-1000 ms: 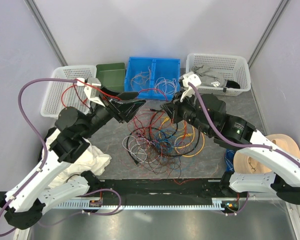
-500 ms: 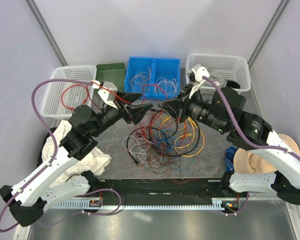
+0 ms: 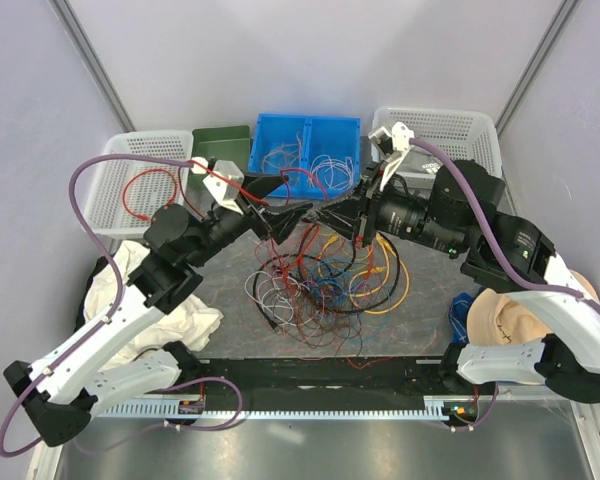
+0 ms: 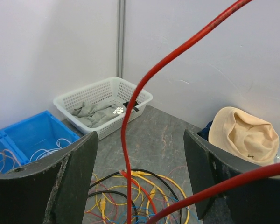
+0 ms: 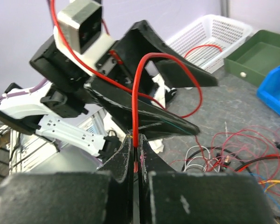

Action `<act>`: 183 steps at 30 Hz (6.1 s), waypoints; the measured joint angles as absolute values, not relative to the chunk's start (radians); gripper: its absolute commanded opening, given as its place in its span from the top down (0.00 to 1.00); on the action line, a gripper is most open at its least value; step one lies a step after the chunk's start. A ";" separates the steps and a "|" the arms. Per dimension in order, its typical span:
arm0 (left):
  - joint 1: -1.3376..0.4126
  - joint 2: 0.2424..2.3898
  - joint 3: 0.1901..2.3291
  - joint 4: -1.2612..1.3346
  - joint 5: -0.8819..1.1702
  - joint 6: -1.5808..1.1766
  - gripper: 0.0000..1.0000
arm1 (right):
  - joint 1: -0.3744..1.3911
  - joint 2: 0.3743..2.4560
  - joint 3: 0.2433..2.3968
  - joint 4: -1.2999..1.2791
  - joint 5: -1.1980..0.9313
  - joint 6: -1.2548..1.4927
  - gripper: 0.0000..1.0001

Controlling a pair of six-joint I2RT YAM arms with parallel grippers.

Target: Untangle the cables

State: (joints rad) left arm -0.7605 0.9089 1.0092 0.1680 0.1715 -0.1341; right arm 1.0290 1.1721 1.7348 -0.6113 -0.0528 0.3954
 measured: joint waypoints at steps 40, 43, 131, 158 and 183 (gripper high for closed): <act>-0.759 0.883 1.184 0.099 0.322 -0.380 0.98 | 1.004 1.093 1.244 -0.344 0.109 0.262 1.00; -0.759 0.964 1.265 0.092 0.359 -0.434 0.98 | 1.004 1.093 1.190 -0.245 0.082 0.244 1.00; -0.757 1.105 1.570 -0.158 0.173 -0.484 0.98 | 1.004 1.116 0.826 0.522 0.063 0.351 1.00; -0.728 1.270 1.819 -0.281 0.287 -0.752 0.98 | 1.004 0.887 0.605 0.589 0.081 0.104 0.31; -0.712 1.279 1.747 -0.319 0.362 -0.813 0.89 | 1.004 0.910 0.608 0.655 -0.122 0.215 1.00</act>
State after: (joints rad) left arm -0.7116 1.2793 1.7466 -0.3187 0.3622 -0.8135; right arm 1.0039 0.9096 0.6079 0.6552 -0.1219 0.2153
